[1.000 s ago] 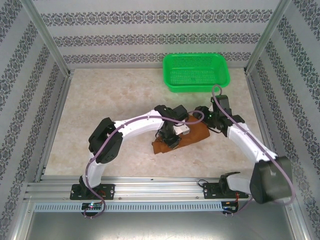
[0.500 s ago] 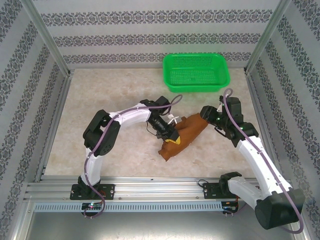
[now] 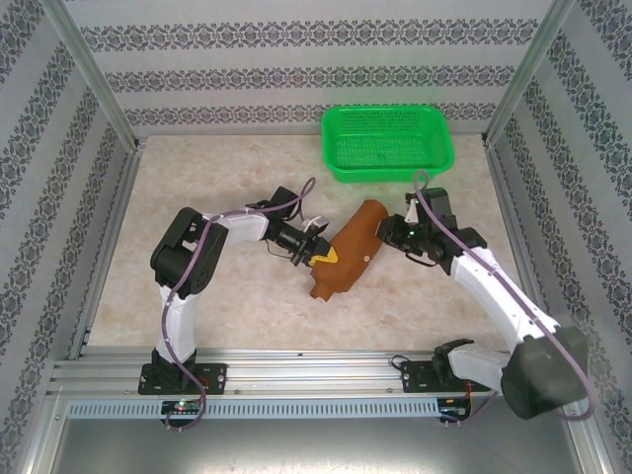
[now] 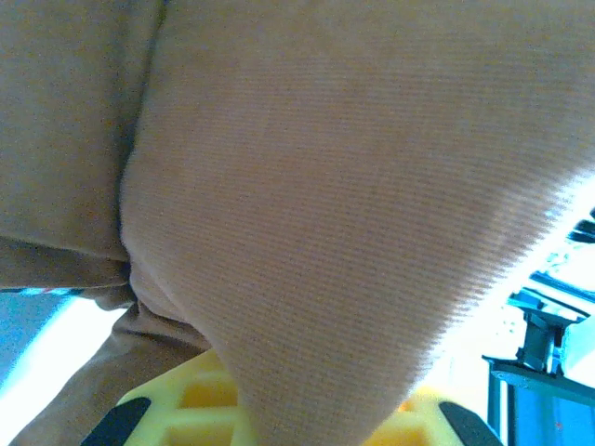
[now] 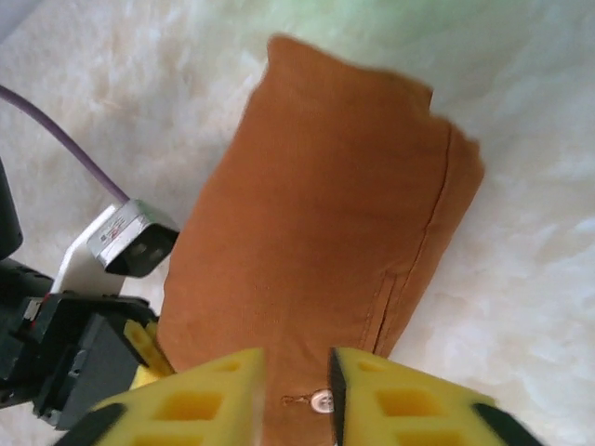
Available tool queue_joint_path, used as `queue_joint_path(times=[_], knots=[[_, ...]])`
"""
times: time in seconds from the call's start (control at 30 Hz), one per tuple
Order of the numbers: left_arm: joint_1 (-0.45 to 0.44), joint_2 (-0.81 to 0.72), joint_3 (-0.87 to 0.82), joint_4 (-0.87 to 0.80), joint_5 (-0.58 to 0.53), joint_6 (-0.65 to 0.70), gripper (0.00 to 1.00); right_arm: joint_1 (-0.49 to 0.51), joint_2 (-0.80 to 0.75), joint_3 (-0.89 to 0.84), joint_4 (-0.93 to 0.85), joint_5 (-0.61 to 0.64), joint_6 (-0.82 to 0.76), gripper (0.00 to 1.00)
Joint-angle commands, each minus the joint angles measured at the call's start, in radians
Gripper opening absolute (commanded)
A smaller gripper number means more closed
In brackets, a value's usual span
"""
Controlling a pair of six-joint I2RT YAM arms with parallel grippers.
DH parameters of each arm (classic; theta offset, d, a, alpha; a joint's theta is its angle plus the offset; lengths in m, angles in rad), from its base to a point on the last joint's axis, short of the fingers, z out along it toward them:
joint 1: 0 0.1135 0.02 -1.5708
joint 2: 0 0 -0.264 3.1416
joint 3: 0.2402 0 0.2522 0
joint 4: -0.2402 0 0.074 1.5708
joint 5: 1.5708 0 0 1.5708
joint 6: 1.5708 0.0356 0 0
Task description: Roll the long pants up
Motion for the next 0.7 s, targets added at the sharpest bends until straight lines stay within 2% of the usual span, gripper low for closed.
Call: queue_joint_path(times=[0.0, 0.1, 0.23, 0.33, 0.43, 0.5, 0.6, 0.67], knots=[[0.037, 0.097, -0.004, -0.021, -0.064, 0.031, 0.0, 0.045, 0.069, 0.061, 0.043, -0.032, -0.009, 0.17], [0.052, 0.145, -0.005, -0.009, -0.067, 0.037, 0.0, 0.074, 0.13, 0.095, 0.082, -0.043, 0.001, 0.12], [0.065, 0.171, 0.004, -0.037, -0.087, 0.06, 0.0, 0.085, 0.234, 0.131, 0.128, -0.073, 0.01, 0.12], [0.071, 0.183, 0.025, -0.086, -0.096, 0.096, 0.0, 0.082, 0.372, 0.166, 0.139, -0.079, 0.014, 0.12], [0.078, 0.182, 0.028, -0.098, -0.1, 0.103, 0.0, 0.072, 0.598, 0.229, 0.081, -0.064, 0.013, 0.02], [0.083, 0.177, 0.03, -0.104, -0.101, 0.108, 0.0, 0.068, 0.738, 0.265, 0.064, -0.086, 0.015, 0.0], [0.092, 0.162, 0.035, -0.13, -0.112, 0.128, 0.0, 0.073, 0.846, 0.254, 0.121, -0.113, 0.053, 0.0], [0.097, 0.149, 0.034, -0.141, -0.122, 0.138, 0.0, 0.079, 0.839, 0.245, 0.147, -0.116, 0.07, 0.0]])
